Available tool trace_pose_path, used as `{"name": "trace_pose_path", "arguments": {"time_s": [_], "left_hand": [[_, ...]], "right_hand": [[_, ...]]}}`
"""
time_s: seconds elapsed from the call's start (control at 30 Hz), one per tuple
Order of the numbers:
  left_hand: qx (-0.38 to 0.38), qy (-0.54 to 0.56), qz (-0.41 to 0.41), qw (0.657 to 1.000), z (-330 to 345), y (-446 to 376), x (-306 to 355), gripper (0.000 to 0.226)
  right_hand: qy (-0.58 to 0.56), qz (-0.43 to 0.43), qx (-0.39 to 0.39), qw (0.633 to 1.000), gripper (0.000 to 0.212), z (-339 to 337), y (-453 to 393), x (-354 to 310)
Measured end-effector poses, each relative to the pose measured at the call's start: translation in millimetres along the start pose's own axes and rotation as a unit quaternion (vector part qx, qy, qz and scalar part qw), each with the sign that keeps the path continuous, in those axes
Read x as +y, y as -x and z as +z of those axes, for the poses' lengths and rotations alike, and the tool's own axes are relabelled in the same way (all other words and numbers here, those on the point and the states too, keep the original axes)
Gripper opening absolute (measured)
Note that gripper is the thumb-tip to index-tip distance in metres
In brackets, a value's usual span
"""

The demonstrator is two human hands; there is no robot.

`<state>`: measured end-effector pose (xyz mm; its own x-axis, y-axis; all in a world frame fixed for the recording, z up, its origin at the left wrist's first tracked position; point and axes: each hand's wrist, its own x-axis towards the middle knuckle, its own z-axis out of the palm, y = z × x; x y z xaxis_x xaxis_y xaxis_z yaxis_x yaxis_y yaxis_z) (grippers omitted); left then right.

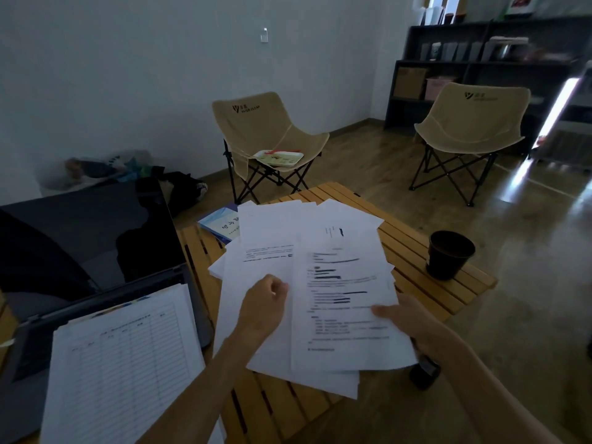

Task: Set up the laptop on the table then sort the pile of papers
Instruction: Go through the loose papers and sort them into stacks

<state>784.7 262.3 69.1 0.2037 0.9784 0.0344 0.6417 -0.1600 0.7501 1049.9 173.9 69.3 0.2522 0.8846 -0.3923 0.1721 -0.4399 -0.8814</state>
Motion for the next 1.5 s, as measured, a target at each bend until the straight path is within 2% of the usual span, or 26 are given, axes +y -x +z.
{"name": "trace_pose_path", "arguments": {"time_s": [0.03,0.07,0.13,0.17,0.23,0.5,0.77,0.87,0.93,1.03,1.1,1.17,1.2,1.23,1.3,1.33,1.4,1.5], "left_hand": [[-0.004,-0.079,0.014,0.997,-2,-2,-7,0.041],[-0.049,-0.143,0.029,0.988,-5,-2,-15,0.068],[-0.207,-0.218,0.037,0.953,-12,3,-22,0.115],[-0.264,-0.242,0.037,0.933,-13,10,-22,0.129],[-0.298,-0.282,0.051,0.911,-14,21,-22,0.138],[-0.292,-0.361,0.096,0.880,-13,43,-22,0.113],[-0.286,-0.395,0.114,0.865,-11,92,-13,0.105],[-0.288,-0.411,0.108,0.858,-4,107,-9,0.111],[-0.271,-0.425,0.112,0.856,2,119,-6,0.107],[-0.218,-0.434,0.136,0.863,10,140,0,0.084],[-0.199,-0.400,0.141,0.883,14,156,1,0.066],[-0.156,-0.261,0.070,0.950,10,165,6,0.051],[-0.096,-0.173,0.033,0.980,4,165,9,0.038],[-0.013,-0.107,0.011,0.994,-5,161,13,0.025],[0.122,-0.037,0.028,0.991,-22,151,28,0.024],[0.141,-0.043,0.067,0.987,-26,148,37,0.028],[0.091,-0.093,0.155,0.979,-21,148,65,0.035],[-0.067,-0.219,0.212,0.950,18,148,88,0.046]], "right_hand": [[0.015,0.006,0.015,1.000,0.016,-3,1,2],[0.030,0.010,0.028,0.999,0.011,-6,0,3],[0.038,0.019,0.047,0.998,0.009,-10,-1,6],[0.037,0.024,0.047,0.998,0.011,-11,-1,6],[0.025,0.037,0.040,0.998,0.015,-14,1,7],[-0.015,0.067,0.040,0.997,0.015,-38,20,19],[-0.060,0.059,0.051,0.995,0.010,-36,29,20],[-0.070,0.076,0.052,0.993,0.019,-40,35,23],[-0.083,0.087,0.055,0.991,0.031,-45,40,34],[-0.111,0.091,0.045,0.989,0.069,-64,33,79],[-0.111,0.102,0.034,0.988,0.077,-69,50,96],[-0.115,0.109,0.030,0.987,0.067,-67,79,96],[-0.117,0.114,0.024,0.986,0.064,-67,89,97],[-0.113,0.116,0.023,0.987,0.065,-67,95,96],[-0.104,0.114,0.011,0.988,0.068,-62,107,84],[-0.102,0.110,0.004,0.989,0.063,-57,113,75],[-0.101,0.102,0.003,0.990,0.045,-48,119,56],[-0.176,0.079,-0.018,0.981,0.033,-31,109,41]]}}
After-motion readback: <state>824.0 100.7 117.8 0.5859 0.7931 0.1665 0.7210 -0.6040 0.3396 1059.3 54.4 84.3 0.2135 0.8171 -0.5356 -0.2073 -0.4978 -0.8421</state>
